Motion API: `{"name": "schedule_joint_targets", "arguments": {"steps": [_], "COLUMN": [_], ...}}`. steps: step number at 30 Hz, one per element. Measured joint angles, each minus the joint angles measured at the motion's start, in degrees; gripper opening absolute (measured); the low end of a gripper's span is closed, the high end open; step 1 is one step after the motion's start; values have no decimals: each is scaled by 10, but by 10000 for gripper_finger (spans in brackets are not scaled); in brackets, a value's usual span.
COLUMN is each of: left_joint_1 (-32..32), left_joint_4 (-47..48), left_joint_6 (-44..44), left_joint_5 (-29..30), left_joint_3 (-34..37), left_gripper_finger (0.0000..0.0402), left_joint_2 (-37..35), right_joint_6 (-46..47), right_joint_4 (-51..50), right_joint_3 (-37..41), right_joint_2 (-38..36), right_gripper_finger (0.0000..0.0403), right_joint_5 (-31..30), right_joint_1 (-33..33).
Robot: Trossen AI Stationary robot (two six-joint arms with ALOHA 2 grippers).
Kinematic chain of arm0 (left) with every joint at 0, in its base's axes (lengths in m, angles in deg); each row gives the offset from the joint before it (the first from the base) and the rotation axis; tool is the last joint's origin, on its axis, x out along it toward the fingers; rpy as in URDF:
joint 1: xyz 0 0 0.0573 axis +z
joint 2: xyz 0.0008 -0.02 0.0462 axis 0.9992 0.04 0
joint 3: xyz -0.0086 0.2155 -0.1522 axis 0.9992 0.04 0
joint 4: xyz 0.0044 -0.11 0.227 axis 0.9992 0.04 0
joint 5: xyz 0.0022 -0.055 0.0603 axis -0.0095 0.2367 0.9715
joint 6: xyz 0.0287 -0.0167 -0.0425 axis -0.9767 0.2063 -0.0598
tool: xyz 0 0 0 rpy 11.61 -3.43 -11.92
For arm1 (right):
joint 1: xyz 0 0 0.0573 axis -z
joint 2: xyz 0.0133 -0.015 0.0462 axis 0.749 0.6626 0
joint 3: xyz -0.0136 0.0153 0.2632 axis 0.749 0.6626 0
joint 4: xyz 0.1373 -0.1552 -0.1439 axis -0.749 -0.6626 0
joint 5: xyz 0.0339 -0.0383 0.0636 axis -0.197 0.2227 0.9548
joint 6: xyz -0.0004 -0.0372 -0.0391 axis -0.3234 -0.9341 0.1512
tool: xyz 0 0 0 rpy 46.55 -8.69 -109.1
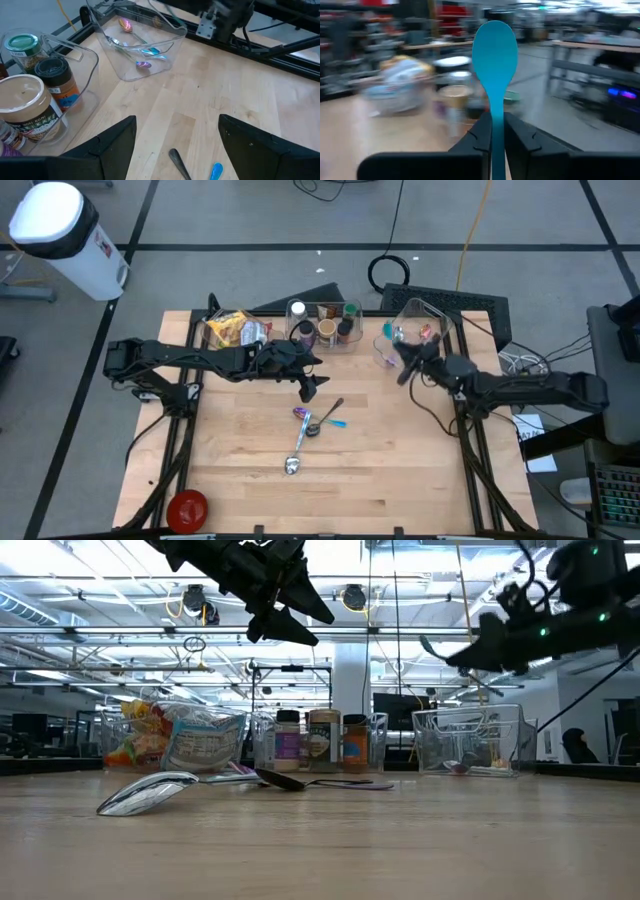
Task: Pick & Place Food Item
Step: Put the blue spoon into the right transparent bin
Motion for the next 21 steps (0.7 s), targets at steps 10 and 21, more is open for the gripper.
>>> {"name": "schedule_joint_targets", "arguments": {"steps": [10,21], "left_joint_1": [0,0], "left_joint_4": [0,0], "left_joint_6": [0,0], "left_joint_5": [0,0], "left_joint_3": [0,0], "left_gripper_finger": [285,285], "left_joint_2": [0,0], "right_joint_6": [75,116], "right_joint_4": [99,87], "right_joint_3": [78,80], "right_joint_2": [31,56], "right_gripper_finger": [31,109], "right_joint_5": [-11,-10], "right_joint_1": [151,165]}}
